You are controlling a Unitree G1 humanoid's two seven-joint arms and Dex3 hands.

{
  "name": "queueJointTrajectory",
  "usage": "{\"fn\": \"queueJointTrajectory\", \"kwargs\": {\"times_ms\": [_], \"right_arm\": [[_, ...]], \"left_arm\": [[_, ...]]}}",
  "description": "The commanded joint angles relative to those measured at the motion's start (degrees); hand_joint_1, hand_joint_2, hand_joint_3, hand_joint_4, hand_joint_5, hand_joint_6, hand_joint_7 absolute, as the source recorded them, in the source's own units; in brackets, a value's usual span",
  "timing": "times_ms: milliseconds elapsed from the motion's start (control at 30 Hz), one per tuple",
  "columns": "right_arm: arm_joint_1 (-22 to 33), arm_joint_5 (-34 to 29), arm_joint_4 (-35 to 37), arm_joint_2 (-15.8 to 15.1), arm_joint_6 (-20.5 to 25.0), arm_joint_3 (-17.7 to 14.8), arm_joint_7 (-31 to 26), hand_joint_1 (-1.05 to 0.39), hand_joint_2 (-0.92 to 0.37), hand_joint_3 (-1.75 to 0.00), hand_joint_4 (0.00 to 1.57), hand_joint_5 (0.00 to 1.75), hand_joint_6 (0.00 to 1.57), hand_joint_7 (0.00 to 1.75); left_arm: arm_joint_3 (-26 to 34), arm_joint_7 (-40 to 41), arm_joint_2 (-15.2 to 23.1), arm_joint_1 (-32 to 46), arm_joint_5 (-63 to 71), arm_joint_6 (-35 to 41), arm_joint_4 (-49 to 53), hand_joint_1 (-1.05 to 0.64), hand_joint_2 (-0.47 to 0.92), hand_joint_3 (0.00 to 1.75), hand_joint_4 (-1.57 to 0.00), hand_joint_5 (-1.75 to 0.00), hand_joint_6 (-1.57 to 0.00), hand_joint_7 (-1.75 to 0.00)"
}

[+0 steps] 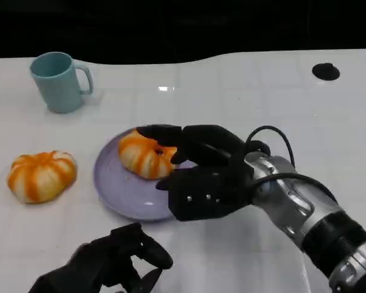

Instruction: Grasp the bread from the table and place it into the plate.

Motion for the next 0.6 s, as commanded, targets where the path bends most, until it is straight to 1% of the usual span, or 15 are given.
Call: {"fn": "queueJointTrajectory", "kwargs": {"times_ms": [33, 133, 267, 433, 467, 500, 600], "right_arm": [[3.20, 0.51, -4.66, -1.71, -1.54, -1.42, -3.19, -0.54, -0.92, -0.23, 0.85, 0.22, 0.47, 0.14], [5.70, 0.53, -9.46, -3.49, -2.19, -2.09, -3.56, -0.51, -0.92, -0.24, 0.82, 0.22, 0.55, 0.16], [8.81, 1.35, -15.10, -5.05, -1.98, -3.37, -2.70, -0.49, -0.92, -0.22, 0.78, 0.22, 0.57, 0.17], [13.82, 3.12, -21.94, -7.50, -3.47, -5.07, -2.30, -0.45, -0.92, -0.16, 0.76, 0.32, 0.63, 0.19], [14.83, 3.33, -23.11, -8.02, -4.23, -5.39, -2.53, -0.44, -0.92, -0.15, 0.69, 0.48, 0.64, 0.20], [15.61, 3.49, -23.95, -8.41, -4.95, -5.66, -2.75, -0.42, -0.92, -0.12, 0.61, 0.67, 0.67, 0.23], [18.68, 4.84, -26.95, -10.03, -7.86, -6.88, -2.86, -0.38, -0.92, -0.09, 0.53, 0.96, 0.70, 0.29]], "left_arm": [[0.30, 0.14, 0.42, 0.00, -0.11, -0.47, 0.21, -0.26, 0.80, 0.65, -0.64, -1.75, -0.63, -1.28], [0.28, 0.20, 0.44, -0.02, 0.00, -0.42, 0.20, -0.26, 0.81, 0.65, -0.62, -1.75, -0.63, -1.28], [0.36, 0.13, 0.49, -0.16, -0.05, -0.49, 0.37, -0.26, 0.81, 0.64, -0.62, -1.75, -0.63, -1.29], [0.43, 0.15, 0.48, -0.43, -0.09, -0.41, 0.57, -0.27, 0.81, 0.64, -0.64, -1.75, -0.63, -1.29], [0.45, 0.15, 0.44, -0.47, -0.17, -0.30, 0.60, -0.27, 0.81, 0.64, -0.64, -1.75, -0.63, -1.29], [0.46, 0.15, 0.40, -0.50, -0.24, -0.21, 0.61, -0.27, 0.81, 0.64, -0.64, -1.75, -0.63, -1.29], [0.44, 0.21, 0.46, -0.57, -0.03, -0.39, 0.78, -0.26, 0.81, 0.64, -0.64, -1.75, -0.63, -1.29]]}}
